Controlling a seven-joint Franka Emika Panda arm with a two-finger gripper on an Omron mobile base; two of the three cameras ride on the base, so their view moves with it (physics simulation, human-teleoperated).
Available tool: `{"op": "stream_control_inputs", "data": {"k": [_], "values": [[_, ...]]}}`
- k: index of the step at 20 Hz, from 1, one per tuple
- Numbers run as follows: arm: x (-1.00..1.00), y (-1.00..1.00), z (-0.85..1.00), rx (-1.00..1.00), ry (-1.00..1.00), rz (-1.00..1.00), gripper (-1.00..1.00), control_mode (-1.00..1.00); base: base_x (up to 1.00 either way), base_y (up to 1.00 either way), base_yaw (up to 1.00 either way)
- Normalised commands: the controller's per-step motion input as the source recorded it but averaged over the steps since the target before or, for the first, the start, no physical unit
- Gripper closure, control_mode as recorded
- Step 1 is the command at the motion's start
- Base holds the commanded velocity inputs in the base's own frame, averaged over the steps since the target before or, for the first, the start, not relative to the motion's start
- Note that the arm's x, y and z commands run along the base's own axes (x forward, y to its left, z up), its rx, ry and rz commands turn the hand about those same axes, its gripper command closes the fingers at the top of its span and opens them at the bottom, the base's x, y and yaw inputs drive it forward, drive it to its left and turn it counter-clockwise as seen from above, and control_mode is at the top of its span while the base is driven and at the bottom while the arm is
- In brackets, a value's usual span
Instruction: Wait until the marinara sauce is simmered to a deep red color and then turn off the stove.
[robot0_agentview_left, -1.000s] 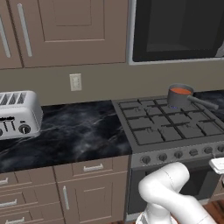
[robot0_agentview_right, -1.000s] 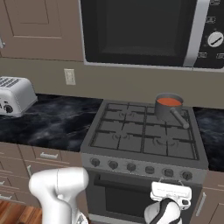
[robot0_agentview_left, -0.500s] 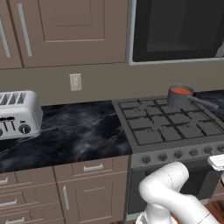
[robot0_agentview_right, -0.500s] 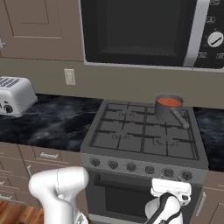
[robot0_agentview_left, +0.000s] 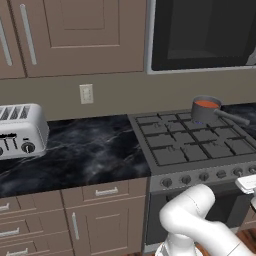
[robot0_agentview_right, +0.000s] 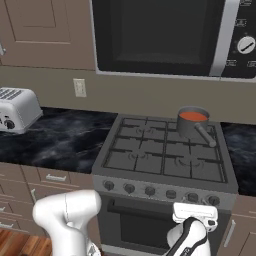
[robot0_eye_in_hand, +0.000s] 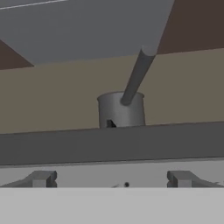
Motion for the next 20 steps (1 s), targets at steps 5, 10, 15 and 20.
{"op": "stream_control_inputs", "data": {"k": [5, 10, 15, 20], "values": [[0.05, 0.00, -0.12, 0.00, 0.00, 0.04, -1.00, -1.00, 0.00, 0.00, 0.00], [0.00, 0.00, -0.12, 0.00, 0.00, 0.04, -1.00, -1.00, 0.00, 0.00, 0.00], [0.00, -0.02, -0.16, 0.00, 0.00, 0.03, -1.00, -1.00, 0.00, 0.00, 0.00], [0.02, -0.01, -0.08, 0.00, 0.00, 0.02, -1.00, -1.00, 0.00, 0.00, 0.00]]}}
